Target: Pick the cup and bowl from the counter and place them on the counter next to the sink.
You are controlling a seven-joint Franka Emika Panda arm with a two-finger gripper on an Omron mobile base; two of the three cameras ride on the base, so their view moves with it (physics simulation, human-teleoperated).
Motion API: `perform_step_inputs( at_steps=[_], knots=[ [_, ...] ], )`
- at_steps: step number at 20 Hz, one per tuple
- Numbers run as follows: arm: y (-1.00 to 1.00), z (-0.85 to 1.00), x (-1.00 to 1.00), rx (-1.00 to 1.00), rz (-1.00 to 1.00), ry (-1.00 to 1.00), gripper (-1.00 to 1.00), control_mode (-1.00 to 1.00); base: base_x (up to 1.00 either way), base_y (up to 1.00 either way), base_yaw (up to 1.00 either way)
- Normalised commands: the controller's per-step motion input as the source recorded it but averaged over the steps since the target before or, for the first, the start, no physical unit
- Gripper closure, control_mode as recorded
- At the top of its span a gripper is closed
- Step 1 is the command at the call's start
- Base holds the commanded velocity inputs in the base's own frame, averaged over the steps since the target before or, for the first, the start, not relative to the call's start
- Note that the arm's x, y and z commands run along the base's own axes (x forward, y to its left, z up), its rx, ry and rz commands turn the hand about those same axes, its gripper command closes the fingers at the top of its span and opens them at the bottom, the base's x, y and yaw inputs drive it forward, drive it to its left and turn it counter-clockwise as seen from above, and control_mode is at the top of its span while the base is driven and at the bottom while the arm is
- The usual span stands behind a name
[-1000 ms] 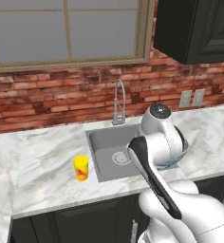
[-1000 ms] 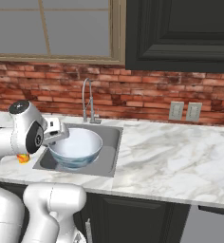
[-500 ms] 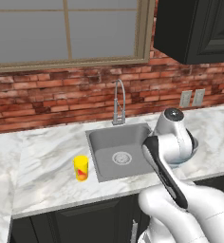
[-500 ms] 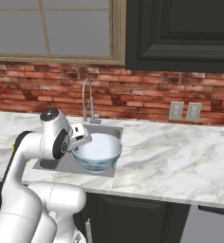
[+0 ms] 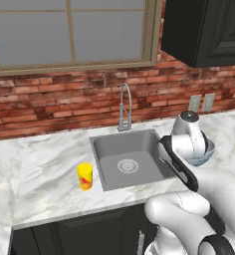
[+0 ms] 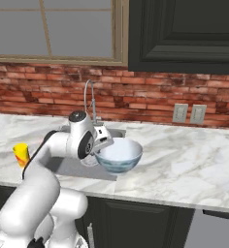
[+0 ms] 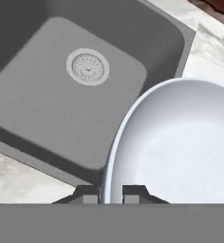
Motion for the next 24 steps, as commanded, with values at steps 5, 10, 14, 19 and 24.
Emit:
perform_step_inputs(
  at_steps=[5,10,14,19,24],
  knots=[
    [-0.41,-0.29,1.0,0.0,-0.06,0.1,1.0,-1.0,0.0,0.0,0.0],
    [-0.37,-0.3,0.87,0.03,-0.03,0.06,1.0,-1.0,0.0,0.0,0.0],
    [-0.48,-0.44,0.67,0.08,0.0,0.02,1.0,-1.0,0.0,0.0,0.0],
    [-0.44,-0.25,0.27,0.09,0.0,0.02,1.0,-1.0,0.0,0.0,0.0],
    [-0.49,-0.14,0.03,0.1,0.0,0.01,1.0,-1.0,0.0,0.0,0.0]
  ],
)
